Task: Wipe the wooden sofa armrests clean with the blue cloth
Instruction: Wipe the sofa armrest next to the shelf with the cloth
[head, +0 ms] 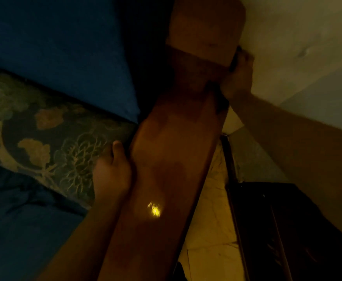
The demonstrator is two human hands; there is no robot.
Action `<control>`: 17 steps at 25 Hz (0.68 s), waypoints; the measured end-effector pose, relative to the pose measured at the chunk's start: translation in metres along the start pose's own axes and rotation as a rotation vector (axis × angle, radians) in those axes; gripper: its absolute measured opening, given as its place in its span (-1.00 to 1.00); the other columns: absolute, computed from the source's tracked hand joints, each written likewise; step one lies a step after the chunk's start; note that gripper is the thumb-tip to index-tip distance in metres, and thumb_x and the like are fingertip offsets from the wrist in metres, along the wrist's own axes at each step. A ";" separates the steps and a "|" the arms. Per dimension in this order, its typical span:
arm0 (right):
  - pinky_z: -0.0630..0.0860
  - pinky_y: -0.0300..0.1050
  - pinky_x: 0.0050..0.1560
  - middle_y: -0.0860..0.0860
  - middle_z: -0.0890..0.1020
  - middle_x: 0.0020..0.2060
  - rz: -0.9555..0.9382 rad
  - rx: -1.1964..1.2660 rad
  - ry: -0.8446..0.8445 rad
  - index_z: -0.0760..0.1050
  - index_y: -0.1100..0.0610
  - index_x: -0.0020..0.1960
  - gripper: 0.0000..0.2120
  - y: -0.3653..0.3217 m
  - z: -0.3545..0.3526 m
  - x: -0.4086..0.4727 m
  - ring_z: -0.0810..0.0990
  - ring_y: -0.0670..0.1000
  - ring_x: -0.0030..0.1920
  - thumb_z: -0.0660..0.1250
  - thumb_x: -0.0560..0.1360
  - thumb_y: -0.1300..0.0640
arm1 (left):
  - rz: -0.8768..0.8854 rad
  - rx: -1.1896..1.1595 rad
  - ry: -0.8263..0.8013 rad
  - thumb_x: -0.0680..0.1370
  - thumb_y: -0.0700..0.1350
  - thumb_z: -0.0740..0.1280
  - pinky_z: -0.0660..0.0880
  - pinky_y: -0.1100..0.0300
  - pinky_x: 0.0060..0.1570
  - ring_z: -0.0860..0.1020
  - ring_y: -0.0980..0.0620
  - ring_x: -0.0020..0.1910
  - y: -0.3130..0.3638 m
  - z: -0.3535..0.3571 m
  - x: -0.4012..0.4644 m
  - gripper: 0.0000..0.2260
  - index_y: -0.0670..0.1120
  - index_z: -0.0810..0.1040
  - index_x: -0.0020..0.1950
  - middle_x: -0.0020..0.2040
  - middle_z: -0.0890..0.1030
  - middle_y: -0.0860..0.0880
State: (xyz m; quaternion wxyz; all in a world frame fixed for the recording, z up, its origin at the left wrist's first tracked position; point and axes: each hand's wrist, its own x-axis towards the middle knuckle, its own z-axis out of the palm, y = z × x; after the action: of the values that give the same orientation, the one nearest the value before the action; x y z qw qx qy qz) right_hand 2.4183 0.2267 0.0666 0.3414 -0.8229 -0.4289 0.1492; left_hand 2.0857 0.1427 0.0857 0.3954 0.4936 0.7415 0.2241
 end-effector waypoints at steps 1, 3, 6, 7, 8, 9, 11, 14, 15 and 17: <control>0.28 -0.05 0.51 0.27 0.25 0.54 0.040 0.029 0.024 0.22 0.27 0.58 -0.49 -0.001 0.002 -0.003 0.32 0.19 0.52 0.20 0.68 0.13 | -0.002 0.033 0.006 0.71 0.12 0.08 0.28 0.21 -0.35 0.47 0.16 -0.34 -0.005 -0.005 -0.005 -0.61 0.07 0.46 -0.26 -0.31 0.52 0.07; 0.37 -0.04 0.46 0.29 0.29 0.50 0.096 0.211 0.067 0.24 0.31 0.55 -0.50 -0.005 0.003 -0.036 0.39 0.19 0.48 0.24 0.66 0.20 | -0.008 0.089 -0.004 0.70 0.15 0.07 0.29 0.20 -0.36 0.48 0.11 -0.37 -0.015 -0.018 -0.013 -0.57 0.03 0.47 -0.28 -0.34 0.53 0.04; 0.39 -0.10 0.45 0.16 0.38 0.50 0.331 0.466 0.103 0.21 0.18 0.58 -0.45 -0.015 0.011 -0.155 0.42 0.07 0.46 0.28 0.66 0.10 | -0.021 0.154 0.019 0.70 0.15 0.07 0.25 0.18 -0.41 0.45 0.09 -0.45 -0.038 -0.042 -0.036 -0.53 -0.03 0.42 -0.33 -0.40 0.49 0.00; 0.37 -0.10 0.46 0.10 0.35 0.53 0.441 0.497 0.073 0.13 0.11 0.62 -0.40 -0.020 0.017 -0.212 0.38 0.04 0.48 0.27 0.67 0.02 | -0.013 0.175 0.026 0.70 0.14 0.07 0.23 0.19 -0.44 0.43 0.13 -0.47 -0.048 -0.051 -0.047 -0.53 -0.02 0.40 -0.34 -0.41 0.48 0.01; 0.36 -0.12 0.46 0.08 0.33 0.54 0.503 0.525 0.036 0.07 0.07 0.63 -0.36 -0.027 0.022 -0.270 0.36 0.00 0.50 0.27 0.67 -0.03 | 0.007 0.184 0.035 0.71 0.12 0.08 0.22 0.19 -0.46 0.42 0.16 -0.47 -0.057 -0.057 -0.055 -0.54 -0.02 0.39 -0.34 -0.41 0.47 0.02; 0.38 -0.18 0.45 0.04 0.33 0.54 0.520 0.535 -0.009 0.05 0.04 0.63 -0.34 -0.042 0.024 -0.339 0.35 -0.10 0.50 0.28 0.66 -0.05 | 0.019 0.195 0.045 0.71 0.11 0.08 0.22 0.18 -0.46 0.42 0.16 -0.46 -0.070 -0.070 -0.066 -0.55 -0.04 0.39 -0.33 -0.40 0.47 0.02; 0.33 -0.57 0.25 -0.16 0.36 0.41 0.460 0.476 -0.054 0.08 -0.15 0.58 -0.37 -0.069 0.019 -0.464 0.30 -0.51 0.34 0.30 0.61 -0.06 | 0.037 0.216 0.057 0.72 0.08 0.08 0.24 0.13 -0.39 0.45 0.09 -0.39 -0.096 -0.095 -0.088 -0.54 -0.11 0.42 -0.30 -0.36 0.50 -0.02; 0.30 -0.67 0.07 -0.32 0.30 0.35 0.323 0.420 -0.153 0.02 -0.41 0.45 -0.41 -0.090 0.007 -0.543 0.33 -0.53 0.29 0.27 0.56 -0.16 | 0.050 0.249 0.040 0.73 0.02 0.07 0.25 0.10 -0.23 0.46 -0.02 -0.31 -0.139 -0.127 -0.119 -0.54 -0.13 0.41 -0.31 -0.31 0.51 -0.08; 0.36 -0.56 0.16 -0.19 0.30 0.44 0.227 0.314 -0.162 0.06 -0.33 0.51 -0.42 -0.089 0.002 -0.533 0.36 -0.31 0.40 0.25 0.58 -0.16 | 0.044 0.246 0.045 0.73 0.01 0.07 0.26 0.10 -0.21 0.48 -0.05 -0.28 -0.155 -0.141 -0.132 -0.55 -0.08 0.38 -0.33 -0.28 0.53 -0.10; 0.32 -0.08 0.48 0.08 0.14 0.62 0.069 -0.017 -0.137 0.18 -0.06 0.59 -0.45 -0.089 0.014 -0.464 0.19 0.13 0.59 0.21 0.65 -0.14 | 0.031 0.235 0.053 0.73 0.03 0.07 0.26 0.10 -0.23 0.50 -0.07 -0.25 -0.187 -0.169 -0.153 -0.55 0.00 0.34 -0.36 -0.26 0.55 -0.12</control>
State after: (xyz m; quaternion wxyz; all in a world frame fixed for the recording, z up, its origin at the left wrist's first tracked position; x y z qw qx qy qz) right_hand 2.0845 -0.1063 0.0965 0.2987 -0.8280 -0.4239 0.2132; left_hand 1.8763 -0.0632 0.1053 0.3116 0.5418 0.7651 0.1549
